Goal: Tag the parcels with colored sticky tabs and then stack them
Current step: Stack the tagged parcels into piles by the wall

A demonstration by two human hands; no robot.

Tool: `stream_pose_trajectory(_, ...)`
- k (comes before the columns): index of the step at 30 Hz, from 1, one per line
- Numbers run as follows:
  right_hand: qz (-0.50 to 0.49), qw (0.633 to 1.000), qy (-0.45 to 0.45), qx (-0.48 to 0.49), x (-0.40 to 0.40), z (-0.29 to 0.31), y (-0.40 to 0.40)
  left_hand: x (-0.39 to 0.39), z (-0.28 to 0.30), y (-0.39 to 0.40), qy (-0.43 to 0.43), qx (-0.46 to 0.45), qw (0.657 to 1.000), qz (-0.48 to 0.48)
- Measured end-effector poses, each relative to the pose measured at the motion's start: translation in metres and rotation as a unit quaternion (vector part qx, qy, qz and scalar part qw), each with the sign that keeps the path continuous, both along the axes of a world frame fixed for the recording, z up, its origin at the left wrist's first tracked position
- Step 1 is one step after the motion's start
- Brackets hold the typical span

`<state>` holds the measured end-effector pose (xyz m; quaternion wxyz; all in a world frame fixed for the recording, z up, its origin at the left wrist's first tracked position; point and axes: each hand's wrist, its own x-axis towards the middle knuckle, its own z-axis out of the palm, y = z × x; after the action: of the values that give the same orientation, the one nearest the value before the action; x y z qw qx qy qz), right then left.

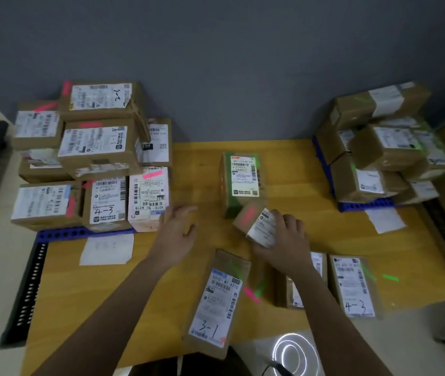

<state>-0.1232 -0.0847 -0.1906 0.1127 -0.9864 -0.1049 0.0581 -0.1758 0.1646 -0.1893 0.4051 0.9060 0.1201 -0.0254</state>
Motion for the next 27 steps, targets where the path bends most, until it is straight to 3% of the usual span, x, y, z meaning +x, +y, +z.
stream_pose_trajectory(2, 0.016, 0.996, -0.044, 0.082, -0.005, 0.015, 0.004, 0.001, 0.006, 0.015, -0.015, -0.013, 0.998, 0.061)
stream_pose_trajectory(6, 0.099, 0.981, -0.030, 0.166, 0.000, 0.045, 0.052, 0.000, 0.017, 0.053, -0.035, 0.012, 0.989, 0.145)
stream_pose_trajectory(10, 0.197, 0.968, 0.009, 0.154, 0.003, 0.071, 0.134, -0.011, 0.028, 0.103, -0.048, 0.011, 0.969, 0.241)
stream_pose_trajectory(15, 0.282, 0.948, 0.063, 0.135, 0.014, 0.079, 0.236, -0.038, 0.041, 0.166, -0.061, -0.114, 0.911, 0.391)
stream_pose_trajectory(23, 0.333, 0.939, -0.004, 0.088, 0.028, 0.042, 0.302, -0.043, 0.039, 0.212, -0.025, -0.171, 0.951, 0.255)
stream_pose_trajectory(27, 0.229, 0.962, -0.116, 0.088, 0.004, 0.017, 0.297, -0.032, 0.033, 0.215, -0.024, -0.182, 0.967, 0.177)
